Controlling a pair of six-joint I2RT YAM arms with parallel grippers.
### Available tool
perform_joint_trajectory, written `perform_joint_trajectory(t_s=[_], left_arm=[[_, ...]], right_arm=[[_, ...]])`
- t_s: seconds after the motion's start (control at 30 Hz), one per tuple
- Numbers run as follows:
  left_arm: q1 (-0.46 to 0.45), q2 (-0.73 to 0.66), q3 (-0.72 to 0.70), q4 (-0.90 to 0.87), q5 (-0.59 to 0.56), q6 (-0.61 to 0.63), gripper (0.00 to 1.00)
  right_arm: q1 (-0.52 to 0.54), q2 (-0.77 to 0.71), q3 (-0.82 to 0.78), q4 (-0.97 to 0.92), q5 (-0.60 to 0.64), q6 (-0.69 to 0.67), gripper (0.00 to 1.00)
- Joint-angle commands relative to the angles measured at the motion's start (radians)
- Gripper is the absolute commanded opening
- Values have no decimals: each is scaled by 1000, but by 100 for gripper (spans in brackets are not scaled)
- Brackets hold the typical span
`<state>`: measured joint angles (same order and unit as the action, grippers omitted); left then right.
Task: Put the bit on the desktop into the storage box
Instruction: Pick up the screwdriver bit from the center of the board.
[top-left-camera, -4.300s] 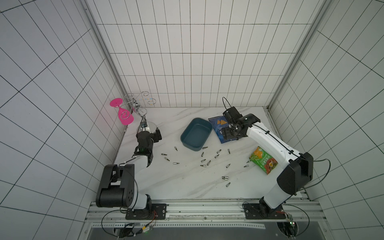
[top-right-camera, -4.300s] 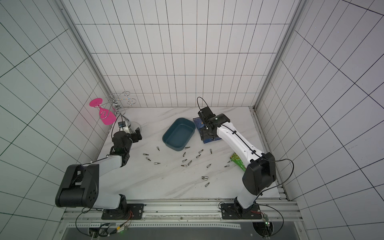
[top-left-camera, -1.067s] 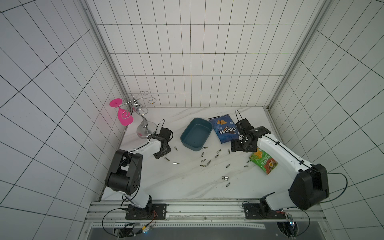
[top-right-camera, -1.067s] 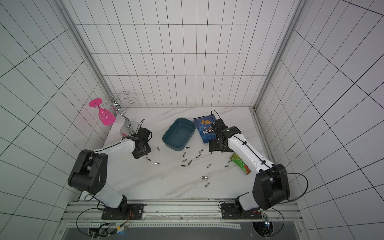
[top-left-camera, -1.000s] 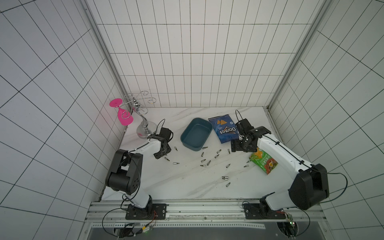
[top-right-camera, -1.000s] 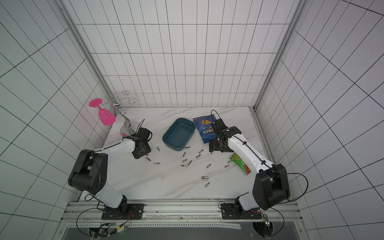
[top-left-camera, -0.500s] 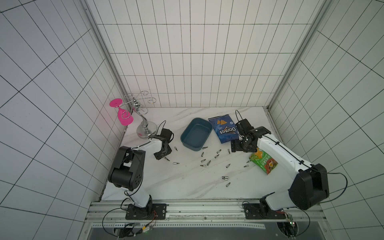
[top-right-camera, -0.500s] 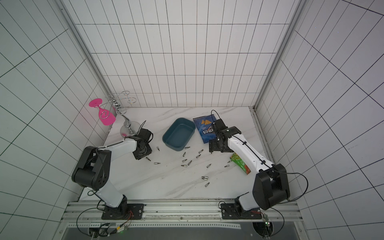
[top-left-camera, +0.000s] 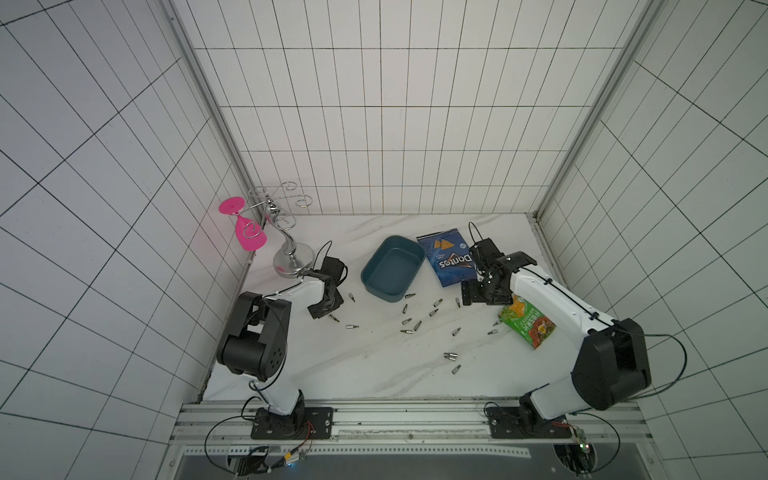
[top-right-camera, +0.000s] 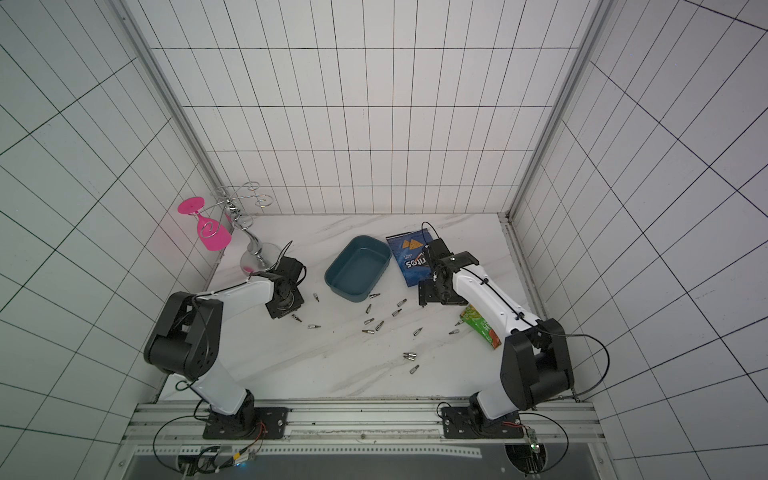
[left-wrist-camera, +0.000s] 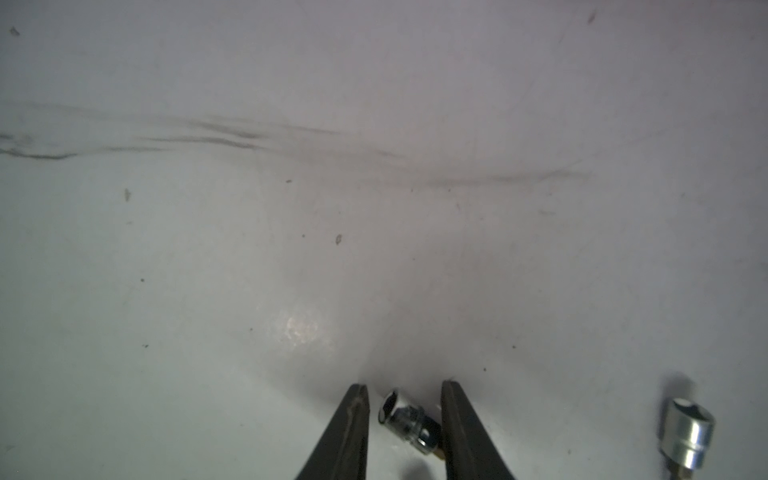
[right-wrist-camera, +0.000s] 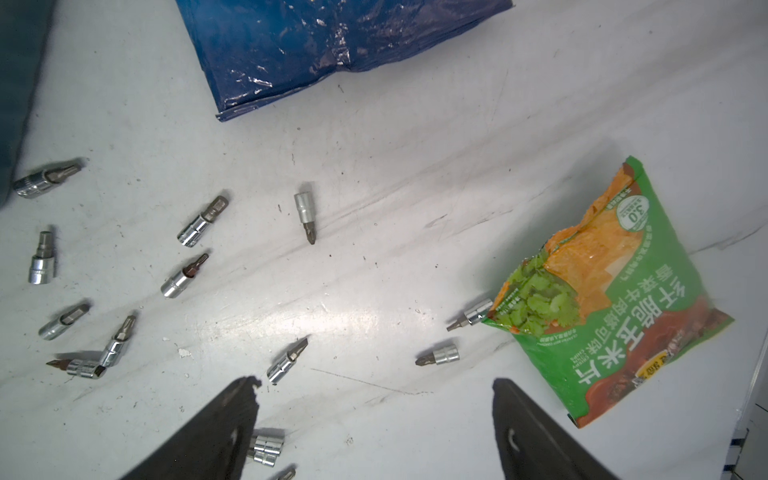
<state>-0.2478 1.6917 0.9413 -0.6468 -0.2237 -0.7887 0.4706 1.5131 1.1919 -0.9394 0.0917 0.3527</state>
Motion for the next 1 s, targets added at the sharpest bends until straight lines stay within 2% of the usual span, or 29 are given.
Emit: perform_joint_trajectory(t_s=[0.0, 0.6, 0.87, 0.97], left_arm=[[-7, 31, 4, 18, 27, 5, 31], [-25, 58, 22, 18, 39, 20, 20], [-30, 73, 28, 21, 35, 16, 19], [-30, 74, 29, 25, 35, 19, 15]], right_arm=[[-13, 23, 3, -16, 7, -13, 91], [-33, 68, 21, -16, -15, -27, 91], [-38, 87, 32, -16, -21, -29, 91], [-39, 96, 38, -16, -23, -31, 91]])
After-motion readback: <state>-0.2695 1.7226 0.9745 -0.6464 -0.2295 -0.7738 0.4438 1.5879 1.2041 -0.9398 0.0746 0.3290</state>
